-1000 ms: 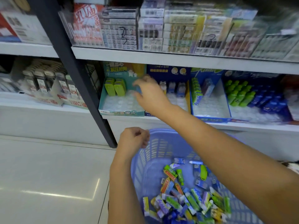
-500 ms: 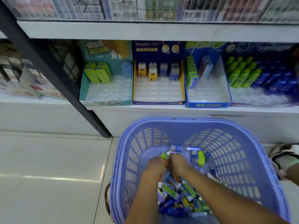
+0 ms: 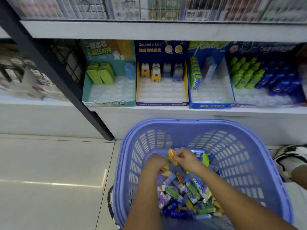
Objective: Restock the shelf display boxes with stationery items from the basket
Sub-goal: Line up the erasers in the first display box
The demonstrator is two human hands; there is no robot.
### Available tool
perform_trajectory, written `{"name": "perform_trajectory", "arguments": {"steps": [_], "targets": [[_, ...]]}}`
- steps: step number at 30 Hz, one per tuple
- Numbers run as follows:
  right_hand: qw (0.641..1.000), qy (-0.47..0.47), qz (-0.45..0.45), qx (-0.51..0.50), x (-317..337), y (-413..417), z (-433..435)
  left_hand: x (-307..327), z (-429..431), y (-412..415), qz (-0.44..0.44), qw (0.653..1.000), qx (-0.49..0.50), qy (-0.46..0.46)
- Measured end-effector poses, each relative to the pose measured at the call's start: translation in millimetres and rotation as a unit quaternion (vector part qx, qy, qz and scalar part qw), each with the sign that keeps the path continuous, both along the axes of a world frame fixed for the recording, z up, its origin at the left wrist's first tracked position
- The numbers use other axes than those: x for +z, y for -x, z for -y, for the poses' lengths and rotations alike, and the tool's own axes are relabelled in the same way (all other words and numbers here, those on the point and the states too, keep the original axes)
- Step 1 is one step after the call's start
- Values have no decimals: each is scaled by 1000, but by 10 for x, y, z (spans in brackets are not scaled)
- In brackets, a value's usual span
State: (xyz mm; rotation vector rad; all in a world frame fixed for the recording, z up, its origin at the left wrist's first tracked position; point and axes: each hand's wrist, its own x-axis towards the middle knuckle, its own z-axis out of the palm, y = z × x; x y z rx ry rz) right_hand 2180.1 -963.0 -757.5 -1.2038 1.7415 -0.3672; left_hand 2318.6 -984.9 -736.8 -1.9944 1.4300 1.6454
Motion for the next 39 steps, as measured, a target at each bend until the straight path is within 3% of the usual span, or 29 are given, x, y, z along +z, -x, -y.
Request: {"name": "perform_trajectory", "arguments": {"steps": [3,4,9,11,14,18,26,30,35,39], "targets": [[961,-21,263,-84,489,59,-9,460,185,-211,-136,987,89,-14],[947,-26,309,-81,676,64,-7,646,229,-294,-178,980,90,-17],[928,87,362,0,1546,-189,146,1487,321,-693,-320,935,114,105],[930,153,335,10,1821,-331,288,1664,330,-803,-355,897,183,188],[943,268,189,46,2119,-556,600,1727,373,-943,-377,830,285,295],[929,364,44,55,2378,-923,1116,1622,420,-1050,-350,790,353,358],[951,304,3,50,2459,-1347,1899,1413,509,-1153,-337,772,396,365],[892,372,-202,157,2334,-1352,2026,1341,559,-1150,-339,758,411,377],[833,406,-282,250,2254,-1356,2173,1306,600,-1126,-325,749,408,408],[817,381,-306,306,2206,-1346,2268,1321,612,-1112,-307,752,392,431]]}}
